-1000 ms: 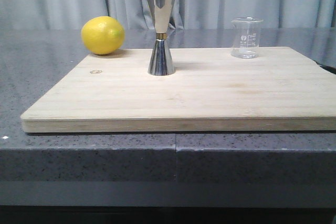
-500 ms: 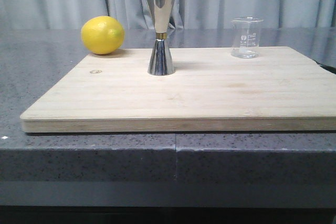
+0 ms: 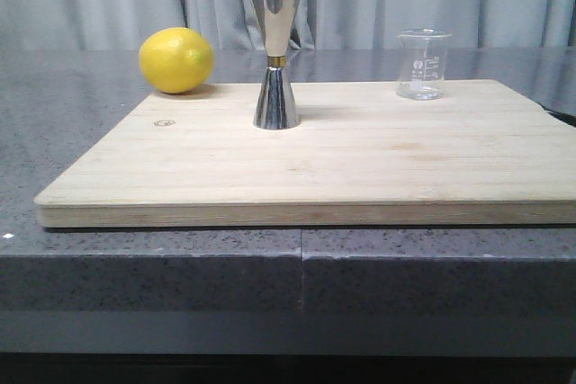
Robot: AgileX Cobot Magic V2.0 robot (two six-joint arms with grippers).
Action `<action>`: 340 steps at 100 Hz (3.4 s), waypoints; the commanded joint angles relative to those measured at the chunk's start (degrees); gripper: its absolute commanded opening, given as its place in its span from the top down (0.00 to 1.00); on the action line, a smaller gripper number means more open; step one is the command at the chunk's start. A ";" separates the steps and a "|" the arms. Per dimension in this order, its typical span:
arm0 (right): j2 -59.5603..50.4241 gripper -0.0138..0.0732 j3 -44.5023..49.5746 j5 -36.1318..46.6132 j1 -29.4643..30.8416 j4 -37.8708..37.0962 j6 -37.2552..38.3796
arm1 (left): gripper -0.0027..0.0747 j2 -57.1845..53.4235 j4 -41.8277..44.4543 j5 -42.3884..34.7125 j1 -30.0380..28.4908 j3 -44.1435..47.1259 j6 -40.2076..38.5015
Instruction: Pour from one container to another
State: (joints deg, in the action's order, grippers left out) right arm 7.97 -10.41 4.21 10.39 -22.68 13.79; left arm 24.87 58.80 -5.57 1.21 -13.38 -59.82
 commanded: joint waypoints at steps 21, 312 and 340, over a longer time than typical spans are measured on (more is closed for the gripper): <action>0.55 0.92 -1.53 4.41 0.20 0.10 0.15 | 0.99 0.30 -1.00 -3.15 0.52 -1.59 -0.52; 0.55 0.92 -1.53 4.01 0.20 0.10 0.15 | 0.99 -26.57 -54.27 1.73 0.03 14.83 54.50; 0.55 0.92 -1.53 4.01 0.20 0.10 0.15 | 0.99 -26.57 -54.38 2.07 0.03 14.83 56.13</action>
State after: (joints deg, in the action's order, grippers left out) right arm 7.97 -10.41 4.21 10.39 -22.68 13.90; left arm -0.29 4.82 0.56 1.21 0.24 -3.86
